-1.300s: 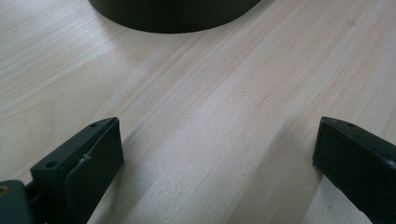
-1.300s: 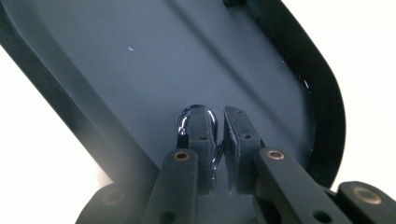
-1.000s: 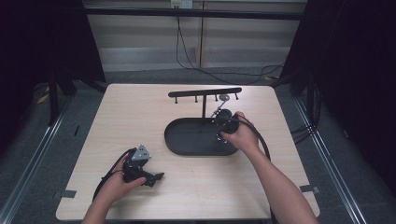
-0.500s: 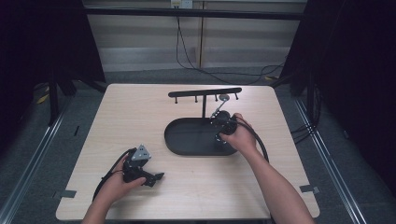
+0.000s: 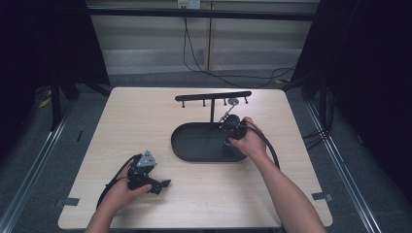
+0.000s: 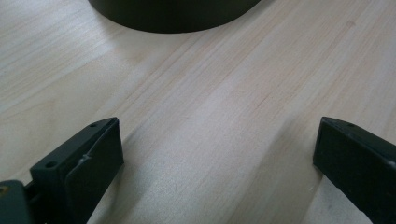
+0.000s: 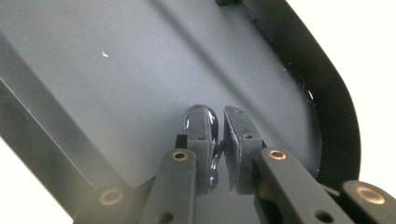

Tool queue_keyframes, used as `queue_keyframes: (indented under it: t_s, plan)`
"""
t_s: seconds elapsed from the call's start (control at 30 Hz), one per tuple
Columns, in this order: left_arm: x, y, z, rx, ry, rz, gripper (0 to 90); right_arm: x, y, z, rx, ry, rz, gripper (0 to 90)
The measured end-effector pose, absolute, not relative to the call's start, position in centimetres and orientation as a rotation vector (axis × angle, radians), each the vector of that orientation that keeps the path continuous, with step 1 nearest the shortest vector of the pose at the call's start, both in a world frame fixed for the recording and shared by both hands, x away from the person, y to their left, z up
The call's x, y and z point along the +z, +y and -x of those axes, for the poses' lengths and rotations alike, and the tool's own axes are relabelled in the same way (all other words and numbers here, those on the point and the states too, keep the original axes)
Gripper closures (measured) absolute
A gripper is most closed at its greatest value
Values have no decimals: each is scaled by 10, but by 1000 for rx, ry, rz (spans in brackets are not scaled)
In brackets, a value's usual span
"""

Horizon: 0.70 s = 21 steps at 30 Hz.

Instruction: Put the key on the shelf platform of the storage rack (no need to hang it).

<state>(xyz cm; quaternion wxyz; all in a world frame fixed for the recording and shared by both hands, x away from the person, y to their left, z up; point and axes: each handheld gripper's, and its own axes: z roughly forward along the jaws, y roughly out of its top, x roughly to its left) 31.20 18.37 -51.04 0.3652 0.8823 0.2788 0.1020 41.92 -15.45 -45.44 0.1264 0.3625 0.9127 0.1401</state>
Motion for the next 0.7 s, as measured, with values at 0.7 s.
queue_keyframes:
  t_s: [0.7]
  plan:
    - [-510,184,-312,261,716,-2270,11,-449,-159,-413,453,2676,-1077,712]
